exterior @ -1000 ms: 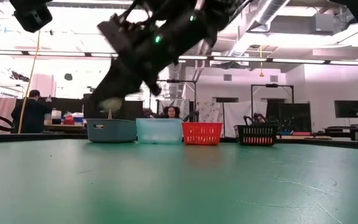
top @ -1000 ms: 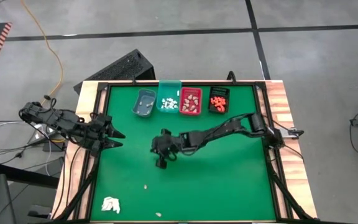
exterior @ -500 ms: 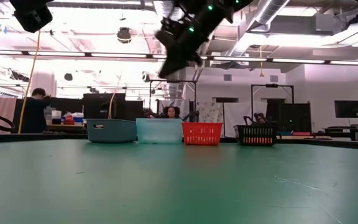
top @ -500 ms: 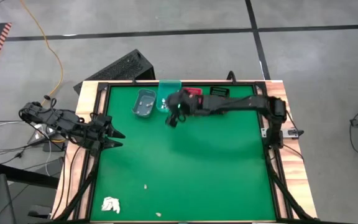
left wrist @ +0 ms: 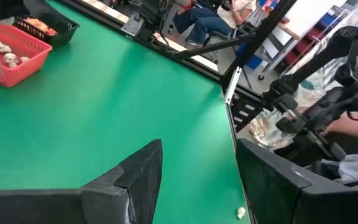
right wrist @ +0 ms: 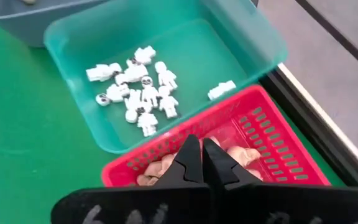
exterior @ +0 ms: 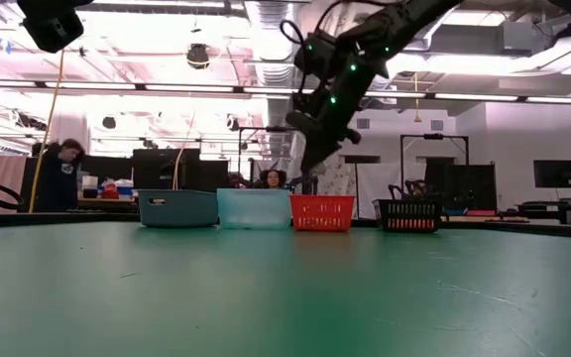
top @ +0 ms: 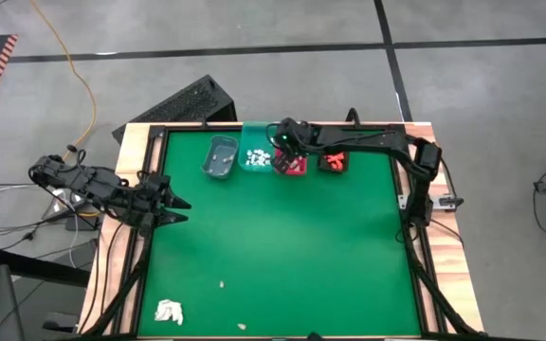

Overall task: Sort Halloween decoration
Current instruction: Put the white skull toy into the red bin

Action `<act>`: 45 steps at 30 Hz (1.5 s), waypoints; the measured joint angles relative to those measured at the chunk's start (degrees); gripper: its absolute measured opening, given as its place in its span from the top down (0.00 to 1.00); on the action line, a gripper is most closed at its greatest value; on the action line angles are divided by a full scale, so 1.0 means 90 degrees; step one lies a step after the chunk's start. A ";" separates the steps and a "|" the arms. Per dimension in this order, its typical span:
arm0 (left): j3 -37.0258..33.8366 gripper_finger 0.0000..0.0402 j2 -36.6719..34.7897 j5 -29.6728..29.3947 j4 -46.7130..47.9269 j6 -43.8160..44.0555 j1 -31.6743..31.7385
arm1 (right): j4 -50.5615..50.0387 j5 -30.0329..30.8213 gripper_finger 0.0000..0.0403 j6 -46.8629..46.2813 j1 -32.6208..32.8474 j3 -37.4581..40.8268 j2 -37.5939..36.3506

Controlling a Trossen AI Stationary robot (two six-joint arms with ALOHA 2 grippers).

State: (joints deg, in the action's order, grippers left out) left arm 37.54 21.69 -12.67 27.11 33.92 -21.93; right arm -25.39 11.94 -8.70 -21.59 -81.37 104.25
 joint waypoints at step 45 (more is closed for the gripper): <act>0.0000 0.52 0.0002 -0.0187 0.0452 0.0645 0.0005 | 0.0066 -0.1683 0.49 -0.2178 -0.0774 0.0096 -0.0002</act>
State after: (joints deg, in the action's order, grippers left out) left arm 37.54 21.71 -14.35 31.18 39.72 -21.89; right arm -24.80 -3.20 -28.30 -28.56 -80.50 104.22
